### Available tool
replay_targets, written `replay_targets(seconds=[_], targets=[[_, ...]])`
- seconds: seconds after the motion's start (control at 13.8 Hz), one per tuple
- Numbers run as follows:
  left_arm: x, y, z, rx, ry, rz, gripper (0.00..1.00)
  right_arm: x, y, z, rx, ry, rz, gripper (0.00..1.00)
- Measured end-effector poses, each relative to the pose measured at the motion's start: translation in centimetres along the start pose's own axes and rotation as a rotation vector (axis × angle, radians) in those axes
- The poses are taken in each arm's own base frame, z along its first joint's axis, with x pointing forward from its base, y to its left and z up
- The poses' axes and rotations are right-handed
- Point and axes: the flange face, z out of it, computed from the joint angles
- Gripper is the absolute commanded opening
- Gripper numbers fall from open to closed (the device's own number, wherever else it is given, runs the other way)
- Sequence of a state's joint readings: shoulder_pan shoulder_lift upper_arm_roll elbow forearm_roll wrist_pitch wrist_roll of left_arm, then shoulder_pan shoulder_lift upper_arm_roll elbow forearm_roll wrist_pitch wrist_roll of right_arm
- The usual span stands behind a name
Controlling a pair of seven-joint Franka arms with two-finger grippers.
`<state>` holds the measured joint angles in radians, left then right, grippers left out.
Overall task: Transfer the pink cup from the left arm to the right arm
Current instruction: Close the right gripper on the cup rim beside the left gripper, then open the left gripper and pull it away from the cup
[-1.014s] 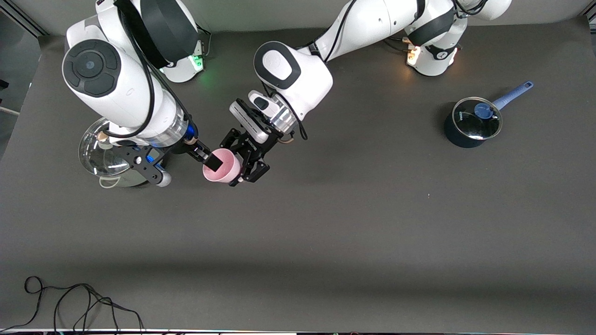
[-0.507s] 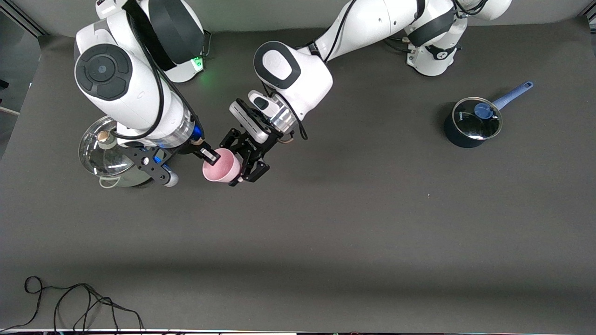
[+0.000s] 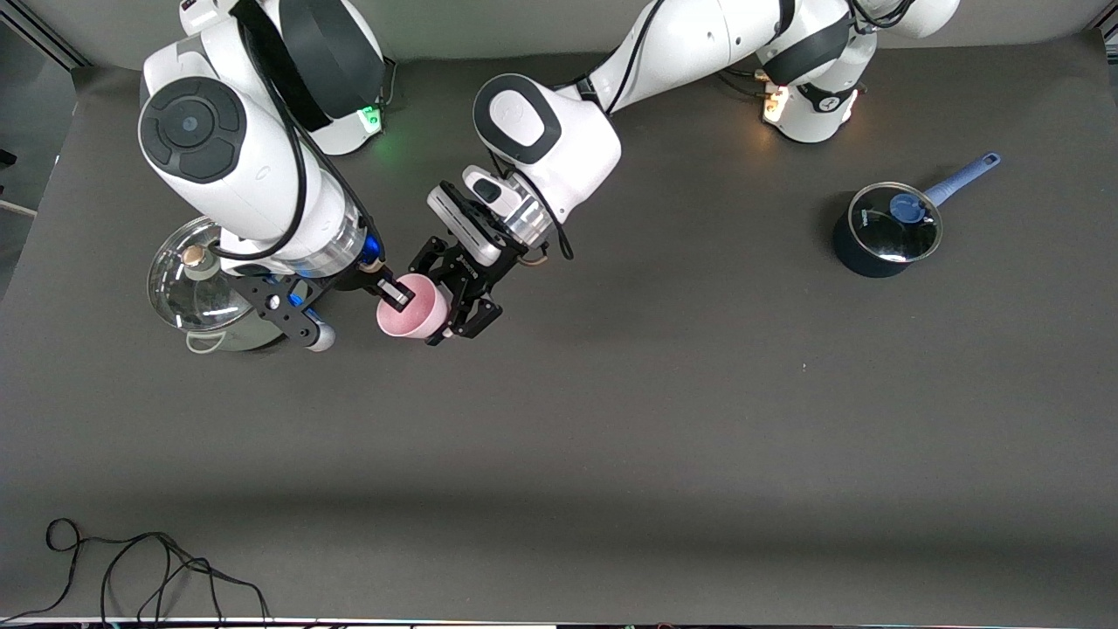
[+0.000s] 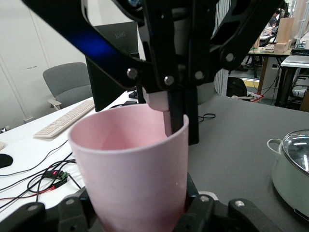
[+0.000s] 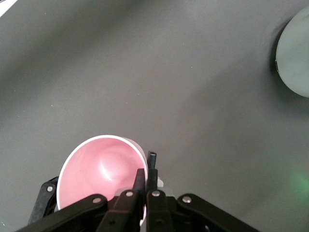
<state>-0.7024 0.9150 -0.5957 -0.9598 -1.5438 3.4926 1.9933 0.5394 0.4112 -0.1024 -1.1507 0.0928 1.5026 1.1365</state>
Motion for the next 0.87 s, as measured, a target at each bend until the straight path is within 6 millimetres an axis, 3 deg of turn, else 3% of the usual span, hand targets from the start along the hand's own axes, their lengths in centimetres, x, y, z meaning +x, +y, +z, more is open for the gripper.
replay_targets(seconds=[0.58, 0.87], targets=[[1.3, -0.9, -0.4, 0.016, 0.024, -0.046, 1.0, 0.4, -0.1, -0.2, 0.023, 0.017, 0.006, 0.0], [2.0, -2.4, -0.9, 0.037, 0.033, -0.052, 1.0, 3.8, -0.5, -0.9, 0.107, 0.149, 0.036, 0.0]])
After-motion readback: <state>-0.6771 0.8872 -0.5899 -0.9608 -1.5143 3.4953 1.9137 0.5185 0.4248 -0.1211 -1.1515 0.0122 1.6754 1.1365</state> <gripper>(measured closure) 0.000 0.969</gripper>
